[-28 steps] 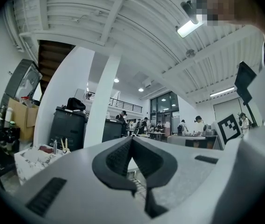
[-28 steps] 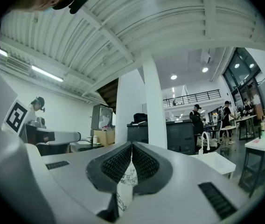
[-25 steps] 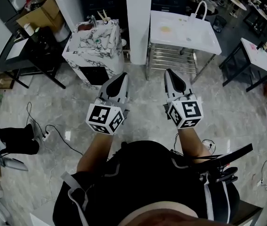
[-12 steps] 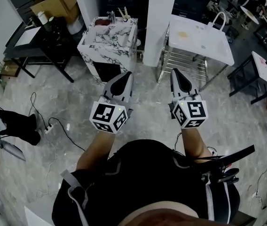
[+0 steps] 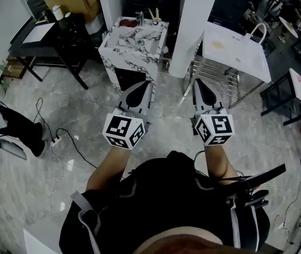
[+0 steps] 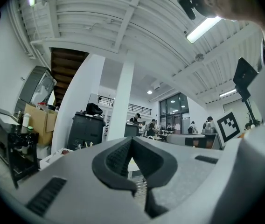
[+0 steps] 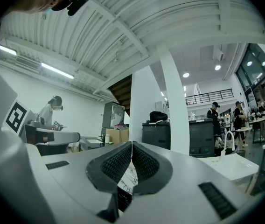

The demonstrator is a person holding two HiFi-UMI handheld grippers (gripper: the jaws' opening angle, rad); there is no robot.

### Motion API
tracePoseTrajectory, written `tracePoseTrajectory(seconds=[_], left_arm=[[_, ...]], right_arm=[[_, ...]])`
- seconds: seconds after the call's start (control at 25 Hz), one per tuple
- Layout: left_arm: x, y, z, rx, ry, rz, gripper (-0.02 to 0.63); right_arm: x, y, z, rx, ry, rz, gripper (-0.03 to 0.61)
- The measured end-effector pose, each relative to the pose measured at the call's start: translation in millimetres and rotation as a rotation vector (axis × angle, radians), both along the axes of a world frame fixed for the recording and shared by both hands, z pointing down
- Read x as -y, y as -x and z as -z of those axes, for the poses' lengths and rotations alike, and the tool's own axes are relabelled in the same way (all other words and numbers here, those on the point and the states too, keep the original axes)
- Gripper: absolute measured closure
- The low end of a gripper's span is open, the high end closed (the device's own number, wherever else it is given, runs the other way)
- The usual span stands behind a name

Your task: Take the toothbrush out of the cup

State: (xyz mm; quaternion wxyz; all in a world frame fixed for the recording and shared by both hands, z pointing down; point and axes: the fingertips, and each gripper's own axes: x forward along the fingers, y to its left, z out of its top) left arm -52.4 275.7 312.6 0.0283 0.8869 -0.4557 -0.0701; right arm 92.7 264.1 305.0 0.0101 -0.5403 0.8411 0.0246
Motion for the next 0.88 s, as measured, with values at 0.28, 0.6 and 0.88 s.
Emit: tracePoseTrajectory(seconds=[0.28,0.6,0.88], left_arm=[[21.3,18.5,-5.7,-0.012,0.013,0.047,0.611],[83.8,32.5,-1.5,0.023,0.015,0.110,0.611],[144.2,24.9,2.6,0.017,0.011,0.114,0.611]], right_arm=[[32.7,20.1,-3.8,0.006,0.004,0.048,0.555],[106.0,34.3,-3.0,0.048,0.005,0.103,0.555],[168.2,32.9,2.6,0.052,-0.001,0.127,0.555]])
